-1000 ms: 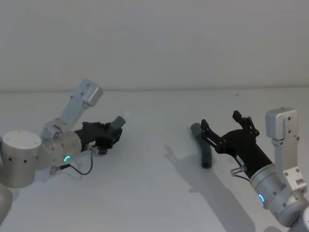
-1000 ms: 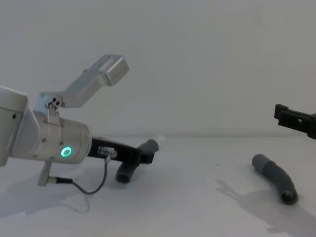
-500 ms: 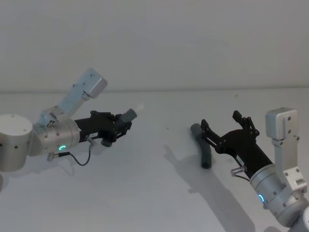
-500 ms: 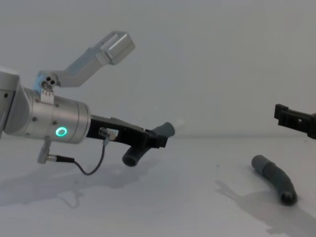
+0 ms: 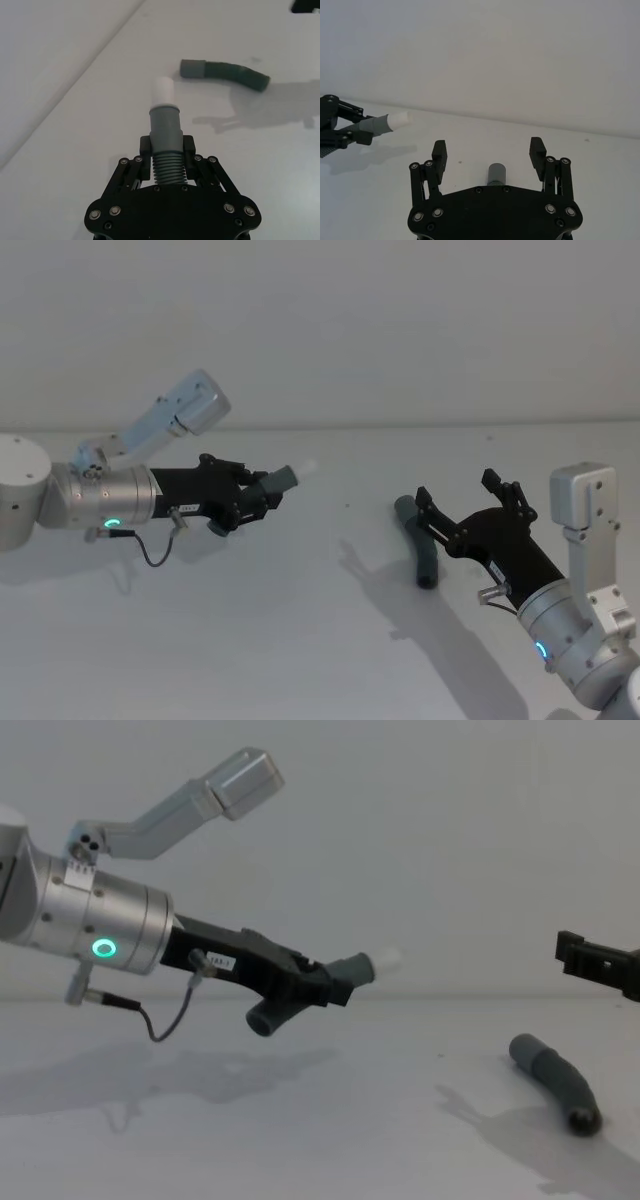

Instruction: Use both hands to pick up one end of the pipe from the table, align the ends, and insert them.

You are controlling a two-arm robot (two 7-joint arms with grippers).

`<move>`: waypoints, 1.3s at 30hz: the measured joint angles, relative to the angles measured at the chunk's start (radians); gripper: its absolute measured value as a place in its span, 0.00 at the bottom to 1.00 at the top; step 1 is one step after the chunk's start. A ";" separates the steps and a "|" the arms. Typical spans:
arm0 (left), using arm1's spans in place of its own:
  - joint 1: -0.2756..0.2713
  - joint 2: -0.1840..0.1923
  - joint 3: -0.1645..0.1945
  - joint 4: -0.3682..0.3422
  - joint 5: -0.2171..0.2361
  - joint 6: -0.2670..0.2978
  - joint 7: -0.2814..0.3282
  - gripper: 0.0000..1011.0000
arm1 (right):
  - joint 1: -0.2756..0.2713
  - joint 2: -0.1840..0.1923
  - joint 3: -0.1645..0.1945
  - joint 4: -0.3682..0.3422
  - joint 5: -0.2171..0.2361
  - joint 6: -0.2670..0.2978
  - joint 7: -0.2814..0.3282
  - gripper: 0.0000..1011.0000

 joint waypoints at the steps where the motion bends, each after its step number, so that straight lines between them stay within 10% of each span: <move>1: -0.007 0.002 0.006 0.003 0.003 -0.009 -0.013 0.33 | 0.000 0.000 0.000 0.000 0.000 0.000 0.000 0.99; 19: -0.160 0.058 0.137 0.051 0.129 -0.215 -0.199 0.33 | 0.000 0.000 0.000 0.000 0.000 0.000 0.000 0.99; 39: -0.234 0.116 0.223 0.020 0.267 -0.346 -0.211 0.33 | 0.020 0.004 0.009 0.022 0.027 0.077 0.030 0.99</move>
